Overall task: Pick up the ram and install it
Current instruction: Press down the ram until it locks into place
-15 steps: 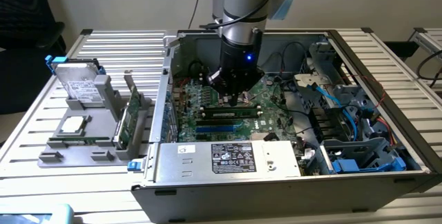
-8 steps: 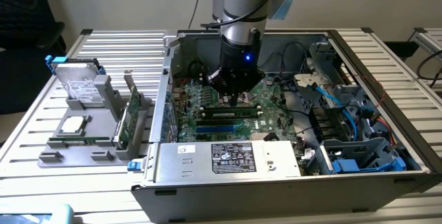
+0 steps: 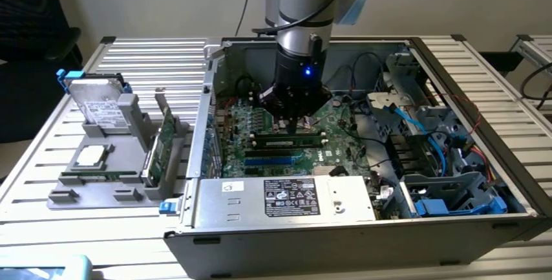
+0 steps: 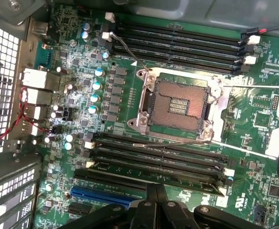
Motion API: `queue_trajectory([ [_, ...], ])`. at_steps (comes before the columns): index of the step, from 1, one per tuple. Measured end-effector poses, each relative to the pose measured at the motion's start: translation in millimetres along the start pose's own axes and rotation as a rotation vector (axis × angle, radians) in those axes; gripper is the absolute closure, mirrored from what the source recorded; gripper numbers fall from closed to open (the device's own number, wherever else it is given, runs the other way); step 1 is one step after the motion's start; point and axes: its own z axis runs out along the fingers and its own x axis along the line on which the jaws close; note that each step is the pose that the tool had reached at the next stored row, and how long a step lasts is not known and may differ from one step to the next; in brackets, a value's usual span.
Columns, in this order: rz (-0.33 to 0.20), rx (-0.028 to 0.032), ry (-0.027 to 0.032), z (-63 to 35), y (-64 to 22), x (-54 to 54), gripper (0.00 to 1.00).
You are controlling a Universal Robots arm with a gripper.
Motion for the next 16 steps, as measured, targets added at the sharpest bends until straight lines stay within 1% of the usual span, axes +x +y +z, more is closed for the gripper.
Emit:
queue_trajectory([
  [3,0.023,0.0079,-0.0056,0.0,0.0,0.0,0.89],
  [6,0.044,0.0136,-0.0102,-0.1,-0.1,-0.1,0.89],
  [7,0.045,0.0144,-0.0107,0.0,-0.1,-0.1,0.89],
  [16,0.045,0.0144,-0.0108,0.0,0.0,0.0,0.89],
])
